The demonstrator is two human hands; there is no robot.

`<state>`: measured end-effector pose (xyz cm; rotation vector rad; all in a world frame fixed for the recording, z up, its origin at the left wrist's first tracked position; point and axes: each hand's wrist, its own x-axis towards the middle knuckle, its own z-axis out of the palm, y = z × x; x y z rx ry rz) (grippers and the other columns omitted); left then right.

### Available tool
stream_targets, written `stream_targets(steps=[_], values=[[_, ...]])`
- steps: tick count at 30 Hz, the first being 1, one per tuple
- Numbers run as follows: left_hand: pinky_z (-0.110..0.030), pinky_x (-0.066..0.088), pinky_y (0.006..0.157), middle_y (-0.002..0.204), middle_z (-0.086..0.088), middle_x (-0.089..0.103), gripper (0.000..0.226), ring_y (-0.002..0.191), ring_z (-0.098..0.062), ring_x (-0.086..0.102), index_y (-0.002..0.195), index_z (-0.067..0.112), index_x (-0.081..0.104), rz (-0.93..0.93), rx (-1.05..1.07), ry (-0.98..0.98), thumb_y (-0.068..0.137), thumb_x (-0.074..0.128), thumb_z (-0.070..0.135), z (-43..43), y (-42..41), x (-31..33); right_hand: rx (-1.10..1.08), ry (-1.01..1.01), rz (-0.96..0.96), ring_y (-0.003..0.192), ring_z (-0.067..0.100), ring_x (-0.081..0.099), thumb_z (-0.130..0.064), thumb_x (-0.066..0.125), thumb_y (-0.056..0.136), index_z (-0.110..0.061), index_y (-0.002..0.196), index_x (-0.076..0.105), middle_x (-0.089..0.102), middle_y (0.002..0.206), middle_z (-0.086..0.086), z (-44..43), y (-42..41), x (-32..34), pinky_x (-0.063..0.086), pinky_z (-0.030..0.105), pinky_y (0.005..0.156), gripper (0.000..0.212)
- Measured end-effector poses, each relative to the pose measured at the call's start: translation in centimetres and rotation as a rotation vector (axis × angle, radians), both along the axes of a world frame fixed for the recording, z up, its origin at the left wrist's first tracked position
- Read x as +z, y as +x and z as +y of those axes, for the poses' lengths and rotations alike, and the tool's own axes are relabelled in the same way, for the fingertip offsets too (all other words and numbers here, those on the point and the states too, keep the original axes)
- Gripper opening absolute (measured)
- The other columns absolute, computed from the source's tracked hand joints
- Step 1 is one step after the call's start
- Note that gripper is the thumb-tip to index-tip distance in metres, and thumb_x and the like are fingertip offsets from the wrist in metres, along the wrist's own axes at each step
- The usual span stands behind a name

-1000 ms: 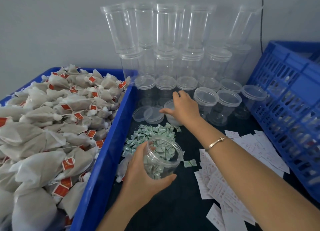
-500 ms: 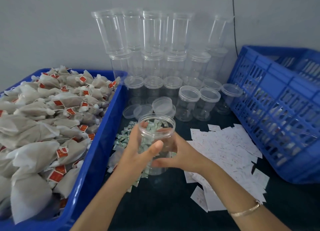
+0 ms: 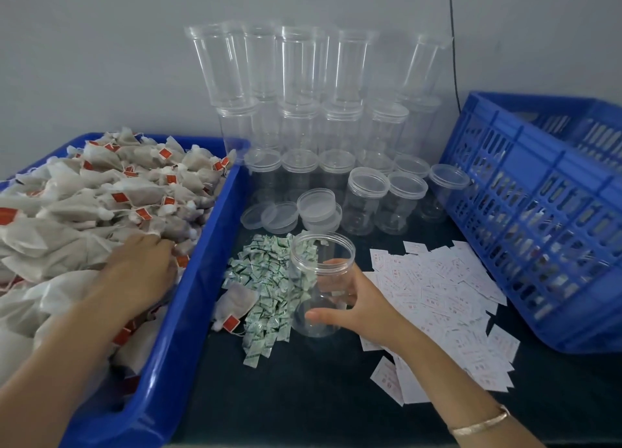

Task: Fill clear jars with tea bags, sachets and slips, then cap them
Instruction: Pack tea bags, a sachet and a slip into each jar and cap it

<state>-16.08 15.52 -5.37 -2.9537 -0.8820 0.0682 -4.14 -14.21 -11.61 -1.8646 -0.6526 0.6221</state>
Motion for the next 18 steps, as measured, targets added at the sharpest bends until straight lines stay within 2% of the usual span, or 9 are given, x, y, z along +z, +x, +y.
stream_targets(steps=[4,7,8,10,12,18], values=[[-0.029,0.043,0.091,0.116,-0.006,0.056,0.017,0.109,-0.022,0.048,0.106,0.019,0.063,0.098,0.015,0.173,0.093,0.055,0.026,-0.2,0.9,-0.4,-0.001,-0.012,0.004,0.111,-0.011,0.059,-0.074,0.086,0.043,-0.046,0.122,0.046,0.064,0.119,-0.020,-0.1,-0.2,-0.4,0.047,0.005,0.082,0.093],[-0.036,0.045,0.088,0.120,-0.022,0.045,0.034,0.103,-0.033,0.048,0.117,0.000,0.054,-0.033,0.085,0.169,0.088,0.064,0.016,0.0,1.3,-0.5,0.004,-0.012,0.005,0.113,-0.007,0.059,-0.074,0.087,0.044,-0.047,0.120,0.047,0.064,0.119,-0.021,-0.4,-0.3,-0.8,0.049,0.014,0.093,0.090],[-0.036,0.045,0.089,0.120,-0.023,0.043,0.038,0.104,-0.034,0.046,0.118,-0.001,0.053,-0.043,0.109,0.202,0.087,0.065,0.018,0.1,1.1,-0.3,0.010,-0.016,0.005,0.115,-0.005,0.059,-0.073,0.088,0.045,-0.047,0.120,0.047,0.064,0.121,-0.021,-0.5,-0.3,-1.0,0.050,0.019,0.097,0.089],[-0.036,0.040,0.097,0.127,-0.019,0.042,0.042,0.116,-0.033,0.038,0.121,0.010,0.055,0.063,0.140,0.342,0.087,0.062,0.032,0.3,0.6,0.1,0.023,-0.020,0.012,0.115,-0.003,0.060,-0.071,0.088,0.046,-0.050,0.117,0.048,0.063,0.122,-0.020,-0.8,-0.4,-1.4,0.050,0.019,0.096,0.085],[-0.038,0.037,0.100,0.133,-0.017,0.041,0.042,0.124,-0.033,0.033,0.124,0.014,0.056,0.084,0.149,0.398,0.088,0.061,0.035,0.5,0.2,0.4,0.028,-0.018,0.012,0.114,-0.005,0.060,-0.071,0.088,0.046,-0.055,0.112,0.048,0.063,0.120,-0.020,-0.9,-0.6,-1.6,0.050,0.013,0.089,0.079],[-0.048,0.035,0.100,0.125,-0.015,0.049,0.031,0.120,-0.034,0.037,0.106,0.015,0.069,-0.071,0.145,0.287,0.084,0.070,0.036,1.8,0.4,0.7,0.045,-0.036,-0.005,0.112,-0.006,0.060,-0.073,0.087,0.046,-0.051,0.118,0.046,0.063,0.121,-0.017,-1.1,-1.2,-2.1,0.048,0.012,0.090,0.085]])
